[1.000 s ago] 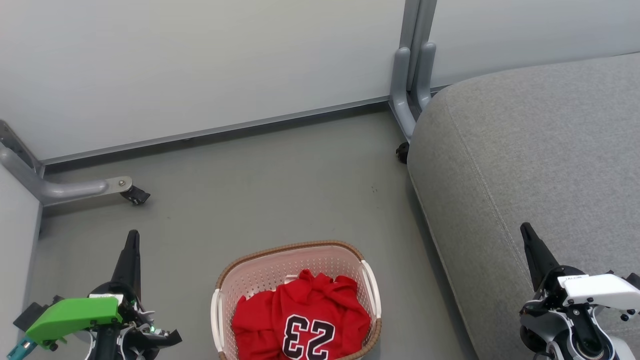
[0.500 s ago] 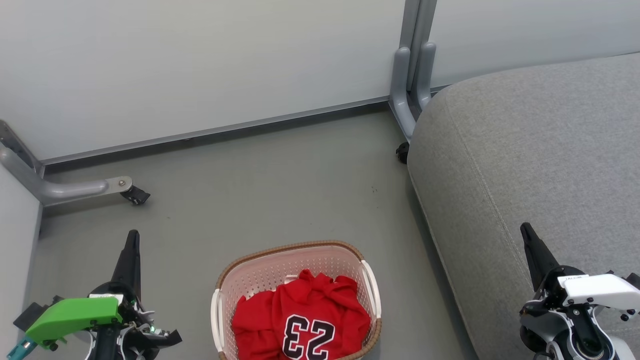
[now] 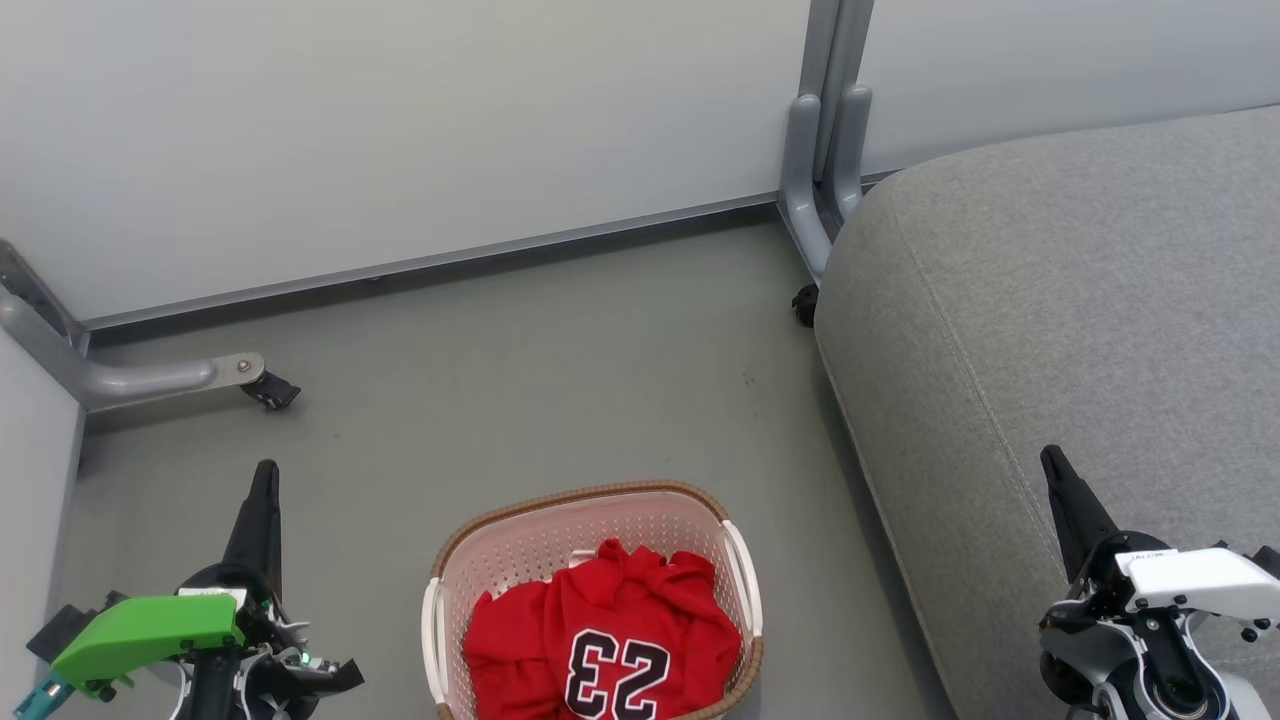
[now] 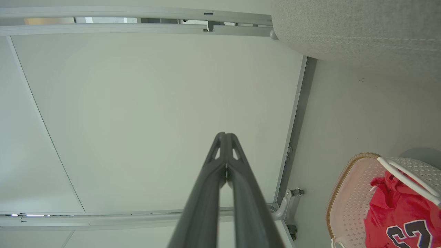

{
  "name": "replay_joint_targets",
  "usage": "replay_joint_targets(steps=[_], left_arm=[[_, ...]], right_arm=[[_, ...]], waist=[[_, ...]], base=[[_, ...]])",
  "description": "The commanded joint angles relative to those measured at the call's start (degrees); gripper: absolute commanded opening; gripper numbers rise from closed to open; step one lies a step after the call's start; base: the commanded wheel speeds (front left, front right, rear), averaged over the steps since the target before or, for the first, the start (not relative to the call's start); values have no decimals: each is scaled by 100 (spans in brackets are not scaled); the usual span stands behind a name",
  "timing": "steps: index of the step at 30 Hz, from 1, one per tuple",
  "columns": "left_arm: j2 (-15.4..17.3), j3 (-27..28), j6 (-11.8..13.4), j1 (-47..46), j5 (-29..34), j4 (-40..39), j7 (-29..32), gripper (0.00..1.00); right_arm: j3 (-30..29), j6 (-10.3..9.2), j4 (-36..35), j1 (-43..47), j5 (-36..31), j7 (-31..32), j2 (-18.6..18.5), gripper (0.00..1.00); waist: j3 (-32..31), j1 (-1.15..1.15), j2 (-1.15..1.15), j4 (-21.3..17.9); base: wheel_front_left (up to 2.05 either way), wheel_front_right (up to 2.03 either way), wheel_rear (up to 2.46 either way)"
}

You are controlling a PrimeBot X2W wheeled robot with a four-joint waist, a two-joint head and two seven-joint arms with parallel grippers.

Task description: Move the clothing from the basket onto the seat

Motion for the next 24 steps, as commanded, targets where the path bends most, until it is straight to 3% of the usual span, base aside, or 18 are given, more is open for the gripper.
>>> replay_joint_targets(steps=[1, 5, 6, 24], left_arm=[[5, 8, -23, -64, -18, -10, 14, 0], [5, 8, -23, -64, -18, -10, 14, 0], [0, 0, 0, 0, 0, 0, 0, 100], [-20, -176, 0, 161, 583, -205, -421, 100]], right_arm=[[-6, -2, 11, -49, -5, 12, -17, 0], [-6, -2, 11, -49, -5, 12, -17, 0], [0, 0, 0, 0, 0, 0, 0, 100], [153, -2, -116, 210, -504, -417, 36, 100]], waist=[[0, 0, 0, 0], [0, 0, 0, 0], [0, 0, 0, 0], [15, 0, 0, 17]], base=[[0, 0, 0], [0, 0, 0], [0, 0, 0], [0, 0, 0]])
